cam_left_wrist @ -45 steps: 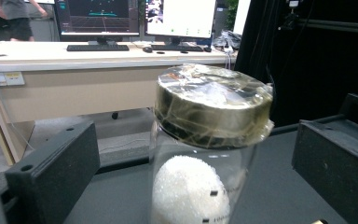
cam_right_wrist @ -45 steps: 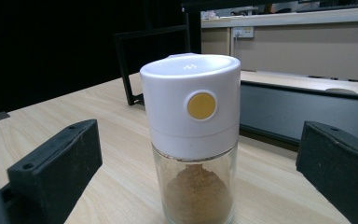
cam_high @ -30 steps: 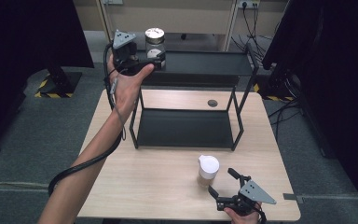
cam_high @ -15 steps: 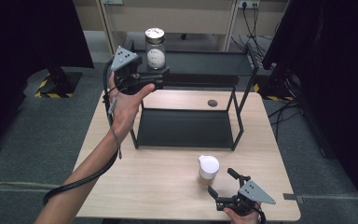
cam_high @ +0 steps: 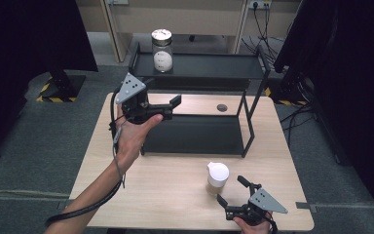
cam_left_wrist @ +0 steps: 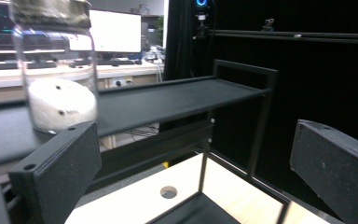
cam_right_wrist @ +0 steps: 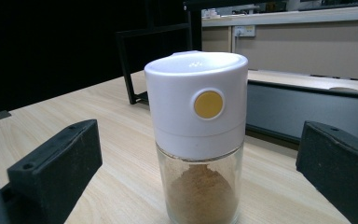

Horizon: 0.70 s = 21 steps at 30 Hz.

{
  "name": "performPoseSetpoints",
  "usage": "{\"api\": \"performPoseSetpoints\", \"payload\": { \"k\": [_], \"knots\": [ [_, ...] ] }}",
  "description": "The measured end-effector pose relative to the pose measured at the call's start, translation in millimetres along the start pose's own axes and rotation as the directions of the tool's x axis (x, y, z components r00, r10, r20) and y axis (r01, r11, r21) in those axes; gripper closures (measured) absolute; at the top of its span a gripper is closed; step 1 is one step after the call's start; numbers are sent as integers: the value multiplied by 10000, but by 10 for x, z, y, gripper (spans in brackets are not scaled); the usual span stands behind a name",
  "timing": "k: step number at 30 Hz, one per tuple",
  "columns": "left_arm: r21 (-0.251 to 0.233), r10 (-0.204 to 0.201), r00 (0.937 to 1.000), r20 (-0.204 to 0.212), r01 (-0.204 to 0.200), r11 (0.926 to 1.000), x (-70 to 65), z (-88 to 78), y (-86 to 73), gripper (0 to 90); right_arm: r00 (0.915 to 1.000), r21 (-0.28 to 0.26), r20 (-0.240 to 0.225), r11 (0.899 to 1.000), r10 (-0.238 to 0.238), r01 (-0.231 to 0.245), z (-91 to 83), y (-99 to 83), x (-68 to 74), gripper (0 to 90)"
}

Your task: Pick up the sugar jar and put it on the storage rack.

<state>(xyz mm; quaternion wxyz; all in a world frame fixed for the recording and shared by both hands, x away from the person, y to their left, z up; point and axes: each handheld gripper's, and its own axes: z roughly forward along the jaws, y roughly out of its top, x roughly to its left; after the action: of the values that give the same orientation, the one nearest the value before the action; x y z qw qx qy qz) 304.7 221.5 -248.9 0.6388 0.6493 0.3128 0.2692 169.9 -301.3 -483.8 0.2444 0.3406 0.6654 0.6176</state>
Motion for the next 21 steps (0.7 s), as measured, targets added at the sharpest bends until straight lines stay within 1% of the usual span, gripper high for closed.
{"api": "performPoseSetpoints", "payload": {
  "k": [3,6,11,15,21],
  "knots": [
    [-9,13,9998,206,-13,10000,-8,-47,-89,12,10000,-3,5,10000,4,-4,-2,0,1,3],
    [-61,-97,9992,394,100,9999,-13,-98,-189,12,10000,-4,7,10000,3,-3,-2,0,2,4],
    [-78,-157,9974,700,163,9998,-15,-174,-344,12,10000,1,15,10000,-5,5,0,0,5,3],
    [-154,-136,9962,863,149,9998,-29,-244,-472,12,10000,-5,12,10000,-27,27,2,0,8,3],
    [-188,-370,9921,1197,395,9990,-20,-324,-681,12,10000,-7,16,10000,-10,10,2,1,11,3]
  ]
}}
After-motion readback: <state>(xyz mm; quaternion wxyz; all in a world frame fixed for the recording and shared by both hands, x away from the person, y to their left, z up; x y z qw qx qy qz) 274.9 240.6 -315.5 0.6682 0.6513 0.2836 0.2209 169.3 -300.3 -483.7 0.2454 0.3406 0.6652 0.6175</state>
